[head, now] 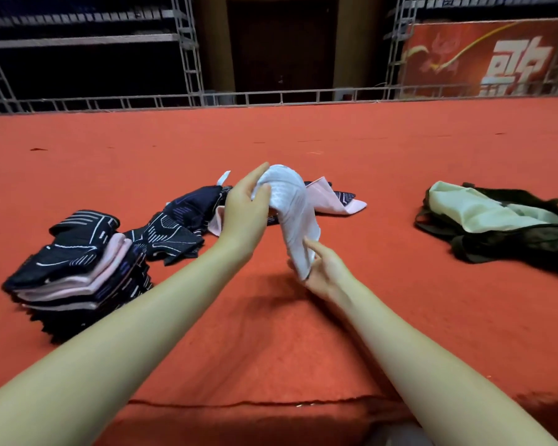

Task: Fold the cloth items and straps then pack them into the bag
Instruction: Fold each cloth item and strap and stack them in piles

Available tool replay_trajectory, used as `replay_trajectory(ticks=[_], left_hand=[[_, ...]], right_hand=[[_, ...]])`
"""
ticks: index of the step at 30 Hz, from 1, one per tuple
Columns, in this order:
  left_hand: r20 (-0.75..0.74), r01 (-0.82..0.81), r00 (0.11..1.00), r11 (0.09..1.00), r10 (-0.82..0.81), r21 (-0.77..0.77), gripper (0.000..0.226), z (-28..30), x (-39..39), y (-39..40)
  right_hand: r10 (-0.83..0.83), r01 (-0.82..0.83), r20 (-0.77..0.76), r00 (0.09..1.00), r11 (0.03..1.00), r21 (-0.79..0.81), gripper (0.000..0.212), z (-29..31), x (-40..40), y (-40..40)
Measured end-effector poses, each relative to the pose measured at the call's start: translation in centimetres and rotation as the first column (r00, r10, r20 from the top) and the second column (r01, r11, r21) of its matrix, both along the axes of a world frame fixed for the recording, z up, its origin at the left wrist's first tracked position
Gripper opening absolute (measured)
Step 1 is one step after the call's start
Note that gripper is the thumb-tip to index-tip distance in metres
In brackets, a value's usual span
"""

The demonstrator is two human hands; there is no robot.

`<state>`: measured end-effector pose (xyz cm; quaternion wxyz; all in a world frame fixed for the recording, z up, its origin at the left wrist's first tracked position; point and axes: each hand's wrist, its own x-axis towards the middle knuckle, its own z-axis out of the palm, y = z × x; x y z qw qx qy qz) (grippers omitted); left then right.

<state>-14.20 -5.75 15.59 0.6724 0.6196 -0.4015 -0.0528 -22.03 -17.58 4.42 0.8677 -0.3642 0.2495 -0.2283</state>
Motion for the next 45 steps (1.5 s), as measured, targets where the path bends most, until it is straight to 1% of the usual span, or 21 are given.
replay_trajectory(ticks=[2, 4, 7, 9, 12, 14, 15, 17, 18, 20, 23, 26, 30, 32, 34, 36, 37, 38, 41, 43, 45], left_hand=[[0.035, -0.008, 0.999, 1.000, 0.008, 0.020, 0.045, -0.8, -0.6, 0.3], [0.071, -0.075, 0.995, 0.995, 0.070, 0.064, 0.047, -2.2, -0.8, 0.4], [0.134, -0.211, 0.973, 0.960, 0.188, 0.183, 0.052, -5.4, -0.7, 0.3], [0.124, -0.223, 0.972, 0.945, 0.198, 0.240, 0.056, -7.7, -1.1, 0.3], [0.085, -0.177, 0.984, 0.911, 0.156, 0.372, 0.054, -11.0, -3.0, 0.5], [0.075, -0.121, 0.992, 0.867, 0.097, 0.484, 0.047, -12.8, -4.4, 0.5], [0.104, -0.116, 0.992, 0.812, 0.069, 0.573, 0.042, -13.4, -4.8, 0.6], [0.275, -0.214, 0.961, 0.661, 0.012, 0.719, 0.038, -13.8, -5.3, 0.8], [0.369, -0.282, 0.929, 0.620, -0.014, 0.732, 0.038, -13.9, -5.2, 0.8], [0.453, -0.328, 0.890, 0.624, -0.047, 0.709, 0.038, -13.9, -5.1, 0.8], [0.477, -0.293, 0.873, 0.678, -0.096, 0.674, 0.042, -14.2, -4.8, -0.1], [0.507, -0.244, 0.848, 0.734, -0.155, 0.634, 0.048, -15.1, -5.3, -1.3], [0.627, -0.344, 0.763, 0.724, -0.155, 0.598, 0.040, -16.9, -5.4, -2.6], [0.596, -0.329, 0.796, 0.748, -0.108, 0.576, 0.036, -17.2, -4.9, -2.9], [0.496, -0.267, 0.867, 0.790, -0.054, 0.552, 0.040, -17.1, -4.3, -3.0], [0.401, -0.223, 0.916, 0.815, -0.012, 0.535, 0.048, -16.8, -4.0, -3.1], [0.359, -0.210, 0.933, 0.815, 0.003, 0.539, 0.050, -16.6, -3.9, -3.2], [0.315, -0.196, 0.949, 0.814, 0.017, 0.547, 0.050, -16.4, -3.7, -3.4], [0.205, -0.170, 0.977, 0.801, 0.060, 0.574, 0.035, -15.6, -3.1, -4.2], [0.218, -0.187, 0.974, 0.771, 0.064, 0.609, 0.029, -14.9, -3.0, -4.8], [0.249, -0.201, 0.967, 0.743, 0.047, 0.638, 0.032, -14.4, -3.5, -5.2]], right_hand=[[-0.101, 0.094, -0.057, 0.993, 0.989, -0.110, 0.011, 0.1, -1.9, -0.6], [-0.204, 0.168, -0.121, 0.971, 0.951, -0.259, 0.016, 0.1, -4.1, -1.4], [-0.313, 0.217, -0.190, 0.931, 0.890, -0.401, 0.017, 0.1, -7.1, -2.3], [-0.403, 0.237, -0.254, 0.879, 0.833, -0.500, 0.013, -0.1, -8.6, -3.0], [-0.521, 0.178, -0.366, 0.772, 0.729, -0.661, 0.007, -0.7, -10.4, -3.9], [-0.561, 0.203, -0.417, 0.715, 0.738, -0.644, 0.010, -1.0, -11.1, -4.1], [-0.566, 0.265, -0.420, 0.709, 0.766, -0.585, 0.015, -1.2, -11.4, -4.1], [-0.578, 0.415, -0.357, 0.733, 0.797, -0.438, 0.016, -1.5, -11.7, -4.1], [-0.593, 0.461, -0.311, 0.743, 0.789, -0.405, 0.014, -1.7, -11.8, -4.0], [-0.611, 0.480, -0.215, 0.762, 0.755, -0.446, 0.009, -2.1, -11.7, -3.2], [-0.589, 0.370, -0.141, 0.796, 0.657, -0.657, 0.004, -3.2, -11.4, -1.6], [-0.573, 0.203, -0.171, 0.802, 0.529, -0.824, 0.014, -4.3, -11.0, -1.3], [-0.595, 0.012, -0.232, 0.770, 0.378, -0.926, 0.009, -4.7, -10.6, -1.5], [-0.538, -0.081, -0.223, 0.813, 0.274, -0.958, 0.025, -4.8, -10.6, -1.0], [-0.464, -0.233, -0.269, 0.844, 0.136, -0.963, 0.047, -5.0, -10.4, -0.6], [-0.460, -0.363, -0.336, 0.822, 0.031, -0.931, 0.056, -5.4, -10.2, -0.3], [-0.463, -0.399, -0.359, 0.810, 0.013, -0.917, 0.058, -5.5, -10.1, -0.2], [-0.460, -0.409, -0.373, 0.805, 0.025, -0.912, 0.059, -5.4, -10.0, -0.1], [-0.446, -0.339, -0.348, 0.825, 0.104, -0.935, 0.048, -4.9, -10.0, -0.2], [-0.495, -0.333, -0.326, 0.805, 0.077, -0.940, 0.045, -5.1, -10.1, -0.4], [-0.511, -0.378, -0.359, 0.781, 0.071, -0.923, 0.052, -5.2, -10.1, -0.5]])
